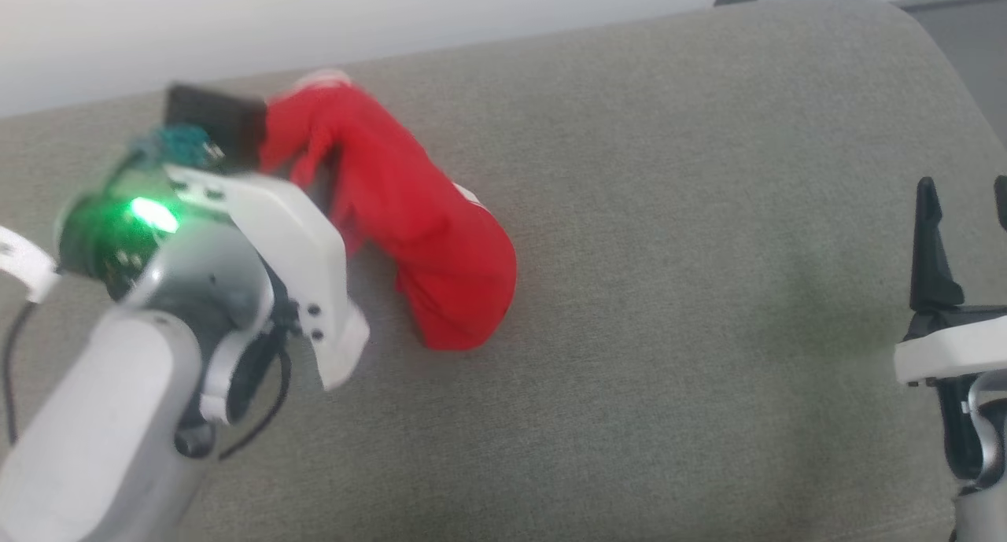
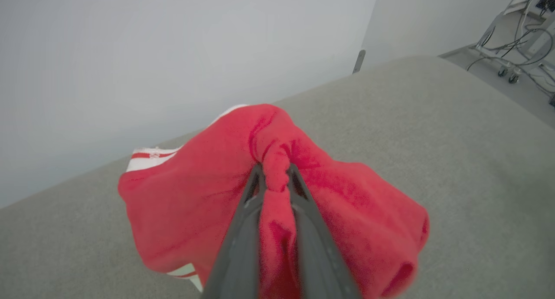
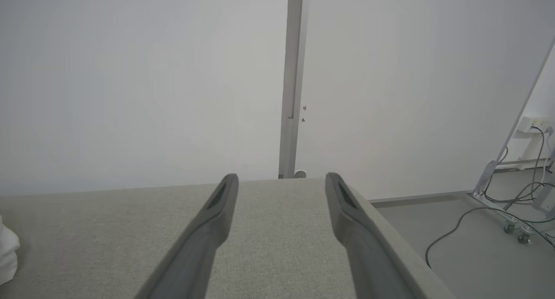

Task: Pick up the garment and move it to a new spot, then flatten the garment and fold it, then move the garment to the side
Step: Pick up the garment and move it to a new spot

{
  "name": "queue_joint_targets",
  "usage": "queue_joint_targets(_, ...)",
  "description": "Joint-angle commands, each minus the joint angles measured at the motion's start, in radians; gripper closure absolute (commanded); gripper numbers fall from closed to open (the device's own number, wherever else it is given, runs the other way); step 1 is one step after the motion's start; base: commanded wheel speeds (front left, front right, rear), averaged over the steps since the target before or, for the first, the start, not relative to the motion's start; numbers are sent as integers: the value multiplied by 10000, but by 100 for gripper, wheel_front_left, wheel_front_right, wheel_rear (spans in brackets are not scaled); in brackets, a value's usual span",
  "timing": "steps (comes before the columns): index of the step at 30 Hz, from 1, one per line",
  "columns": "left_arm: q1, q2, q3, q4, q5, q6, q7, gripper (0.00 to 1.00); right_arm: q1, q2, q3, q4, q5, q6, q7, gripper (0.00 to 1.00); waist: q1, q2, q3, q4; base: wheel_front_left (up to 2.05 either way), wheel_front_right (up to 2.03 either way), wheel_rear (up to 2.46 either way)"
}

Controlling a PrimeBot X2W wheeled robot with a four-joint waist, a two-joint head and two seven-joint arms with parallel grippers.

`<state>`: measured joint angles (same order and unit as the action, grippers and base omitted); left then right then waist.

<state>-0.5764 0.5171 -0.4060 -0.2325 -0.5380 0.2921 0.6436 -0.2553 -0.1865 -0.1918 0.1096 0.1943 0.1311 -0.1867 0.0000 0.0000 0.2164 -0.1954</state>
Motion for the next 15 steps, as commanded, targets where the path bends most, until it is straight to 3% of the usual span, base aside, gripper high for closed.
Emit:
queue_joint_targets(1, 201, -16, -51, 89, 10, 46, 60, 100, -67, 51, 37, 81, 22, -7, -122, 0, 0, 0, 99, -113, 0, 0, 0)
queue_joint_targets(7, 1040, -22, -183, 1100, -342, 101, 162, 100, -177, 116, 175, 447, 131, -7, -289, 0, 0, 0, 279, -266, 0, 0, 0)
queue_joint_targets(15, 1667, -241, -287, 3122, -896, -295, -40, 100, -345, 109, 488, 824, 239, -7, -445, 0, 0, 0, 387, -303, 0, 0, 0)
